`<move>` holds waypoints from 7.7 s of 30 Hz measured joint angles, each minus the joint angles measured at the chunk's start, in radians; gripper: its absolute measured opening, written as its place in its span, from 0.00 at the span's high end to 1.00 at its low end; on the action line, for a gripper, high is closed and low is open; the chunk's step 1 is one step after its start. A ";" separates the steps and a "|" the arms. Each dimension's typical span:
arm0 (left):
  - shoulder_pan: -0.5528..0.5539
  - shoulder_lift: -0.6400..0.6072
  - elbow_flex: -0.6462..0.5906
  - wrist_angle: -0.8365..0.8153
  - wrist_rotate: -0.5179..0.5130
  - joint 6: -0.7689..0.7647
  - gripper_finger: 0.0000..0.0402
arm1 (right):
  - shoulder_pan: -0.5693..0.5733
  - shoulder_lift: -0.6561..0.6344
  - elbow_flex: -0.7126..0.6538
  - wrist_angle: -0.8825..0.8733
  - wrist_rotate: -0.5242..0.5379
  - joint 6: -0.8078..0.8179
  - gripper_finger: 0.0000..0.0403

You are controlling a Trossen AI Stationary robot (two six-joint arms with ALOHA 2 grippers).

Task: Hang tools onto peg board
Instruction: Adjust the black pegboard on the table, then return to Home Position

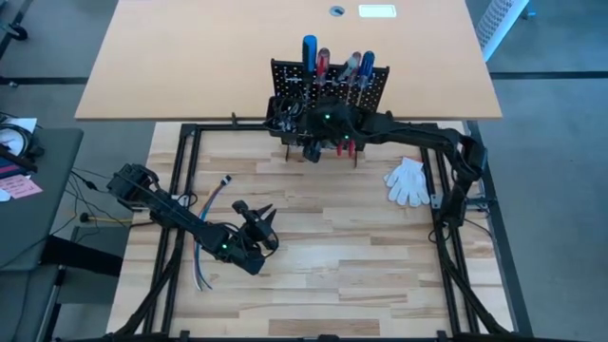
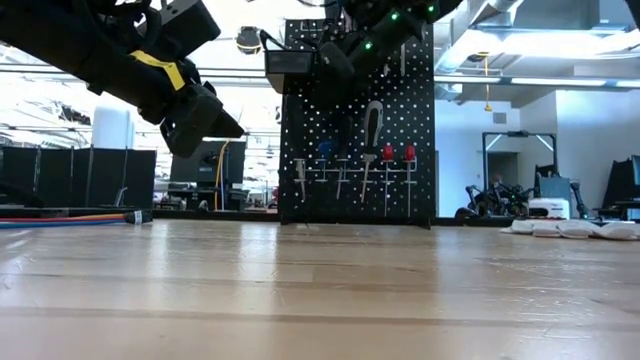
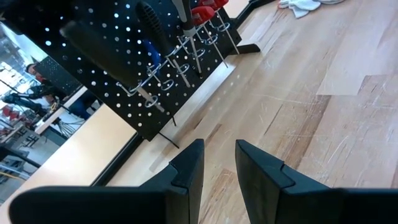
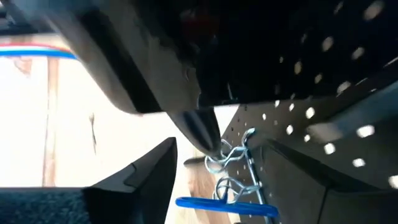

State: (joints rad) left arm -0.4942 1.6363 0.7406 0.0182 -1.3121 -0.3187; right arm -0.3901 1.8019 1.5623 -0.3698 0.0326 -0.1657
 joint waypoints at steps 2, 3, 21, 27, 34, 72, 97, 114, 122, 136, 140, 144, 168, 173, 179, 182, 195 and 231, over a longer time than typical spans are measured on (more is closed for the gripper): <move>0.000 0.000 0.000 0.000 0.000 0.000 0.79 | 0.008 -0.017 0.001 -0.002 0.001 -0.001 0.41; 0.000 0.000 0.000 0.000 0.000 0.000 0.79 | 0.011 -0.027 0.001 -0.017 0.001 -0.007 0.41; -0.013 0.000 0.000 -0.005 0.025 -0.006 0.79 | 0.109 -0.513 -0.430 -0.070 0.006 0.017 0.53; 0.045 0.000 0.000 0.087 0.206 0.065 0.81 | 0.169 -0.823 -0.700 0.028 0.006 0.144 0.60; 0.205 0.000 -0.021 0.536 0.767 0.465 0.89 | 0.289 -1.156 -1.008 0.146 0.022 0.282 0.67; 0.143 0.000 -0.042 0.381 0.602 0.436 0.96 | -0.234 -0.235 -1.094 0.954 0.074 0.325 0.98; 0.143 0.000 -0.042 0.381 0.602 0.430 0.96 | -0.325 -0.160 -1.054 0.995 0.073 0.138 0.98; 0.142 0.000 -0.042 0.382 0.603 0.431 0.96 | -0.340 -0.340 -1.052 0.698 0.076 0.166 0.98; 0.141 0.000 -0.042 0.405 0.602 0.455 0.96 | -0.240 -0.615 -1.052 0.327 0.074 0.206 0.98; 0.164 -0.377 -0.249 0.575 0.611 0.422 0.96 | 0.464 -1.111 -1.221 0.227 0.014 0.258 0.98; 0.201 -0.628 -0.389 0.570 0.682 0.345 0.96 | 0.588 -1.249 -1.266 0.262 0.015 0.293 0.98; 0.230 -0.890 -0.535 0.569 0.773 0.284 0.96 | 0.658 -1.380 -1.317 0.315 0.015 0.252 0.98; 0.487 -1.292 -0.731 0.473 1.104 0.220 1.00 | 0.564 -1.783 -1.552 0.455 -0.252 0.301 0.98; 0.514 -1.281 -0.731 0.488 1.099 0.287 1.00 | 0.564 -1.790 -1.552 0.478 -0.174 0.229 0.98; 0.556 -1.298 -0.732 0.406 1.091 0.345 1.00 | 0.560 -1.790 -1.552 0.431 -0.135 0.186 0.98; 0.598 -1.308 -0.732 0.331 1.100 0.295 1.00 | 0.548 -1.789 -1.551 0.397 -0.129 0.200 0.98; 0.524 -1.310 -0.733 0.216 1.297 0.266 1.00 | 0.510 -1.788 -1.550 0.391 -0.128 0.252 0.98; 0.409 -1.597 -0.710 -0.004 1.208 0.319 1.00 | 0.506 -1.788 -1.551 0.399 -0.128 0.071 0.98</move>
State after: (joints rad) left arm -0.0856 0.0391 0.0303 0.0139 -0.1039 -0.0002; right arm 0.1162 0.0139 0.0116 0.0289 -0.0959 -0.0943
